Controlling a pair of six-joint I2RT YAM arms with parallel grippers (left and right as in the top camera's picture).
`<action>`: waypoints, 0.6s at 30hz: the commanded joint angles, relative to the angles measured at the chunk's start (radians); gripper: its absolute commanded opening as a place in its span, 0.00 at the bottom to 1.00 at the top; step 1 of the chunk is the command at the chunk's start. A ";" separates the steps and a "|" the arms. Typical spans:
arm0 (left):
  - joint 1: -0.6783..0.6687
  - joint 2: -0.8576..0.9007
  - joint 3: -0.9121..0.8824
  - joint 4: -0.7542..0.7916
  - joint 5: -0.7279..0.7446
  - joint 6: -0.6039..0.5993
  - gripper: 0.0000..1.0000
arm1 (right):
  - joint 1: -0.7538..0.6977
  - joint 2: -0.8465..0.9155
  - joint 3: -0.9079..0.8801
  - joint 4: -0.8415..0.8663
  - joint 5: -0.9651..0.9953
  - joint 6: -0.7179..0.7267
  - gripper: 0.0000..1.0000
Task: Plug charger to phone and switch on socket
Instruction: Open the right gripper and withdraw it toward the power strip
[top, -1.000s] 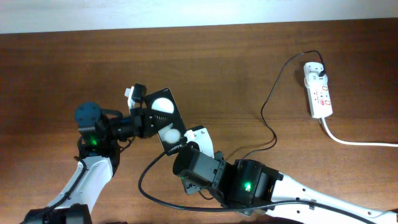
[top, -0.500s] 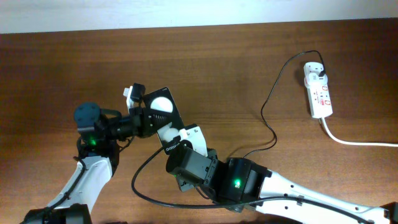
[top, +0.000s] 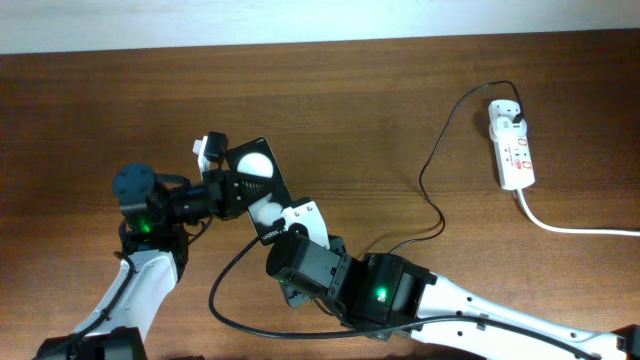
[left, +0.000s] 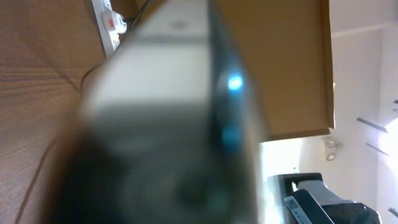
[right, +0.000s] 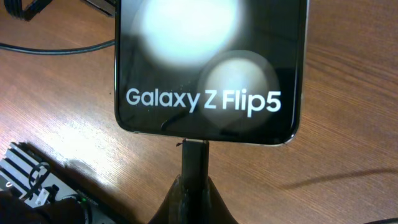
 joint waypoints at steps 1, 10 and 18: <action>-0.028 -0.003 0.001 0.003 0.114 -0.013 0.00 | -0.029 0.003 0.028 0.073 0.083 -0.015 0.04; -0.027 -0.003 0.001 0.002 0.006 0.110 0.00 | -0.029 -0.008 0.030 -0.024 0.058 -0.015 0.33; -0.028 -0.002 0.001 -0.008 -0.218 0.192 0.00 | -0.114 -0.049 0.036 -0.128 0.116 -0.014 0.60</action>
